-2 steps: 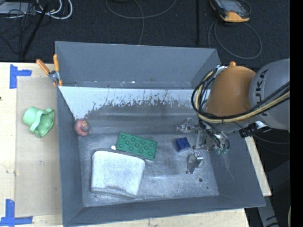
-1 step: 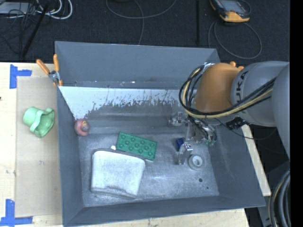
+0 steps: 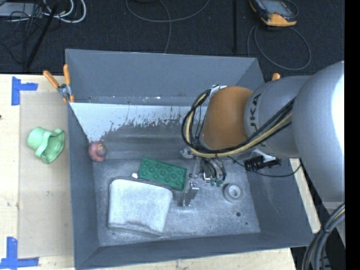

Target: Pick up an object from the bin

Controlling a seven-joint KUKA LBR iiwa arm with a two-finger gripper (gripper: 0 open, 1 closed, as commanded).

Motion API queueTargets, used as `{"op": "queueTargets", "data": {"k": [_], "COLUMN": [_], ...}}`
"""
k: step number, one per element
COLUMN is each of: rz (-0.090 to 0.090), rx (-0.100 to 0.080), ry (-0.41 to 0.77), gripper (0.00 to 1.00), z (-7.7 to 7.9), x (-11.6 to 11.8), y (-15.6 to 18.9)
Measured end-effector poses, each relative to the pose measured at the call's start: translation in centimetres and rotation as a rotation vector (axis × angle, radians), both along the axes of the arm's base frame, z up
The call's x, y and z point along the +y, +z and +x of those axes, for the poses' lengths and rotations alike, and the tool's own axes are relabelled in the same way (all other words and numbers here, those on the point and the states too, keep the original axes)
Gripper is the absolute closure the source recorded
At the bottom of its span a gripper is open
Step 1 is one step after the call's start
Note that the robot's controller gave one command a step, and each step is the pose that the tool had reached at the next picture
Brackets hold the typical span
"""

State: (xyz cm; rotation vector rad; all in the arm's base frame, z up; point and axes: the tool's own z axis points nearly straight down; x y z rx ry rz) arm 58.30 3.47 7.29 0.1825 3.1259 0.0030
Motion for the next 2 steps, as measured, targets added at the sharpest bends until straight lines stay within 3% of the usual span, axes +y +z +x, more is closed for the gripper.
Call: {"op": "queueTargets", "data": {"k": [1, 2], "rz": [0.000, -0.001], "rx": [-0.005, 0.002], "ry": [0.001, -0.005], "gripper": [1.00, 1.00], "z": [0.3, 0.2], "x": [-0.1, -1.4], "y": [0.4, 14.4]}}
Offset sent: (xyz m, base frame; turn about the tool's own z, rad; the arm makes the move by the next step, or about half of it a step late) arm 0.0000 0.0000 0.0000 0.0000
